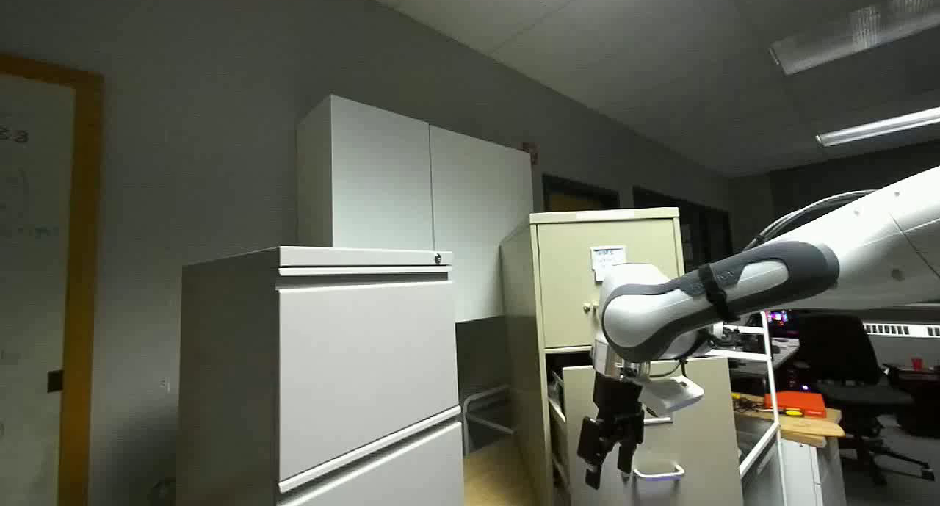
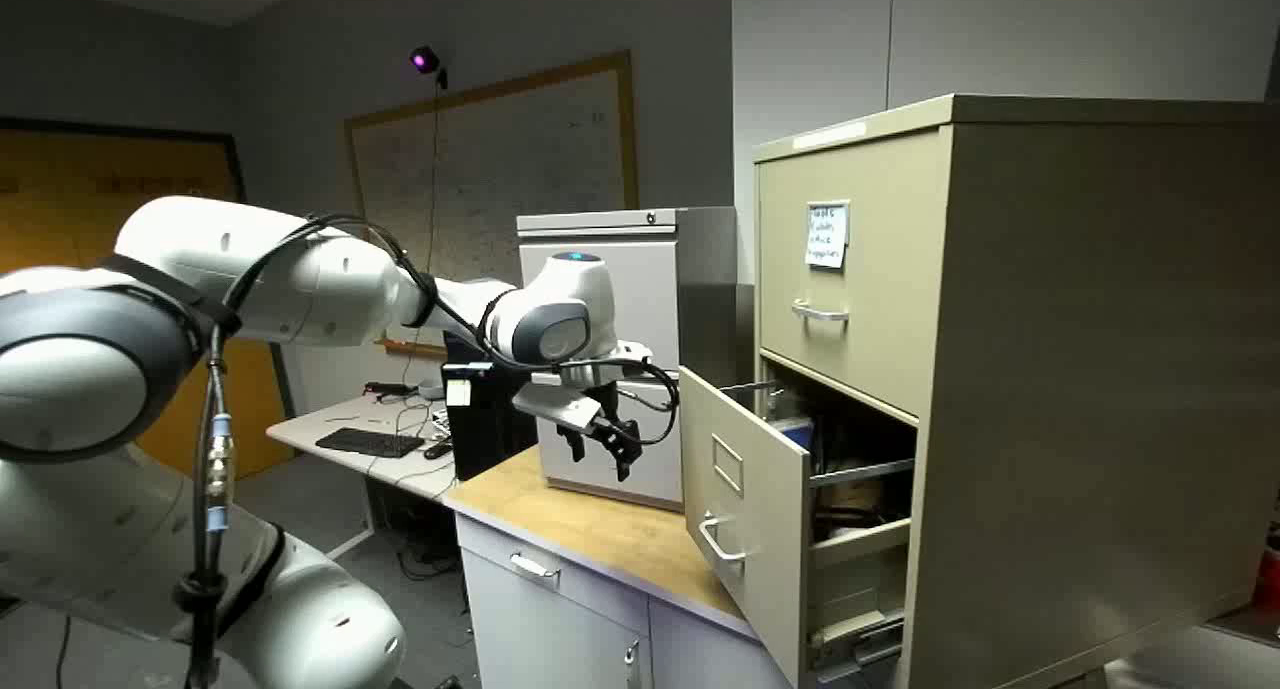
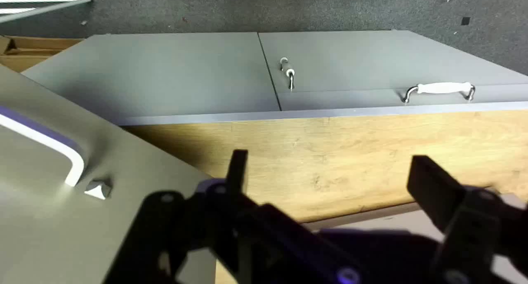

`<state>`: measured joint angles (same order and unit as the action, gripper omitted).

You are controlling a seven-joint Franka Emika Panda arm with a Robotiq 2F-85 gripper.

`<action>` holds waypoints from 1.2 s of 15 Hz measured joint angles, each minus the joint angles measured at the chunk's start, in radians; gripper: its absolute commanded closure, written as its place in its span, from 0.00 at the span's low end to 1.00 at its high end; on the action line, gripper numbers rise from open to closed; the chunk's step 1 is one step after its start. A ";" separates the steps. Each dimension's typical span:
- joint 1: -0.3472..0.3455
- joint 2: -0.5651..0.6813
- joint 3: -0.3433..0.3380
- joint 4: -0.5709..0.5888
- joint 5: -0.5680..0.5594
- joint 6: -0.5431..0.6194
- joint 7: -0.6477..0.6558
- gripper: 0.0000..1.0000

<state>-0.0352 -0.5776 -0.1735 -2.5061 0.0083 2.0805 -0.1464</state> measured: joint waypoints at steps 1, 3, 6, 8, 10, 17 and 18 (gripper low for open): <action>0.000 0.000 0.000 0.001 0.000 0.001 0.000 0.00; 0.000 -0.001 0.000 0.003 0.000 0.001 0.000 0.00; 0.000 -0.001 0.000 0.003 0.000 0.001 0.000 0.00; 0.000 -0.001 0.000 0.003 0.000 0.000 0.000 0.17; -0.003 0.003 0.002 0.001 0.000 0.018 0.008 0.32; -0.057 0.029 0.039 -0.026 -0.001 0.374 0.162 0.88; -0.072 0.035 0.047 -0.029 -0.003 0.428 0.191 0.95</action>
<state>-0.1075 -0.5430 -0.1268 -2.5352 0.0052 2.5082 0.0445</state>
